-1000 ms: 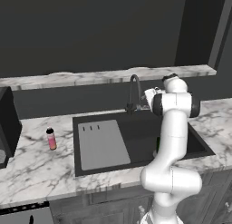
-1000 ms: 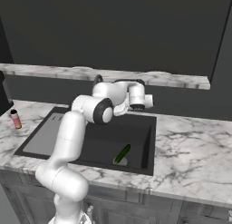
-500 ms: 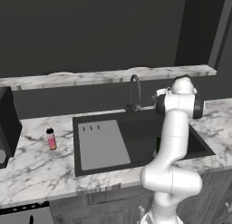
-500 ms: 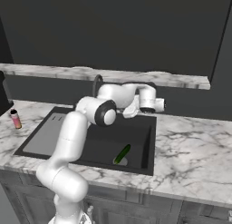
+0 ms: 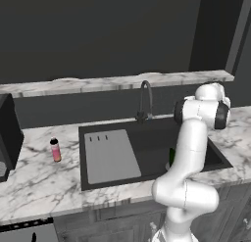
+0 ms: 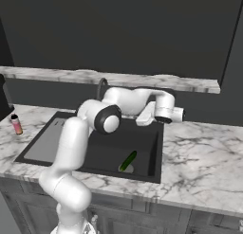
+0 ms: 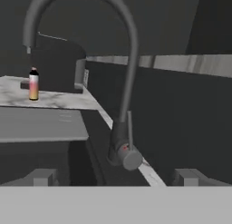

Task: Turn on the sink faucet. Then move the cucumber from the counter to the sink. Turn off the sink. Move the vegetable from the sink to the pot next to the stove. Finally move the pot to the rear left burner.

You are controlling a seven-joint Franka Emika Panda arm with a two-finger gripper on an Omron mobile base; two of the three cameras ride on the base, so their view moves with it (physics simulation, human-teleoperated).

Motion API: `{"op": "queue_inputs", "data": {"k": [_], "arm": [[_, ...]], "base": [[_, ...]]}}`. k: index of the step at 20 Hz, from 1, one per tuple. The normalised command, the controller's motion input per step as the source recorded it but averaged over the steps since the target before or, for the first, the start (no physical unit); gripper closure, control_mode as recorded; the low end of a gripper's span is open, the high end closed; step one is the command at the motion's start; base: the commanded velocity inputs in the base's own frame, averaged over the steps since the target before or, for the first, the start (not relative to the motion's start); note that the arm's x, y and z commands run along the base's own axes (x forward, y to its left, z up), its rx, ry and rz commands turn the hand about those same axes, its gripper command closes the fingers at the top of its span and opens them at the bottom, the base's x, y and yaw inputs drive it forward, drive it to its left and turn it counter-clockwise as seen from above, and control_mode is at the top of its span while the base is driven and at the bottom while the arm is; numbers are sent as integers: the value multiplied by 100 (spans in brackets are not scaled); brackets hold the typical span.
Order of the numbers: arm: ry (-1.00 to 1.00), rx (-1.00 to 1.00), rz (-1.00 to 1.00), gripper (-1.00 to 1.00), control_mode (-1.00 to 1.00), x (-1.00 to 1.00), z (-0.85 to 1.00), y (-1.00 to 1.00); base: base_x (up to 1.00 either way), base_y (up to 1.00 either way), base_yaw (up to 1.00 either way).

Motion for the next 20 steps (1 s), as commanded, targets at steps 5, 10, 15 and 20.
{"op": "queue_inputs", "data": {"k": [5,10,15,20], "arm": [[2,0,-23,-100,-100,-59,47,-19],[6,0,-23,-100,-100,-55,43,-8],[10,-7,-19,-100,-100,-51,24,0],[16,-8,-18,-100,-100,-36,26,2]], "base": [[0,0,0],[0,0,0],[0,0,0],[0,0,0]]}}
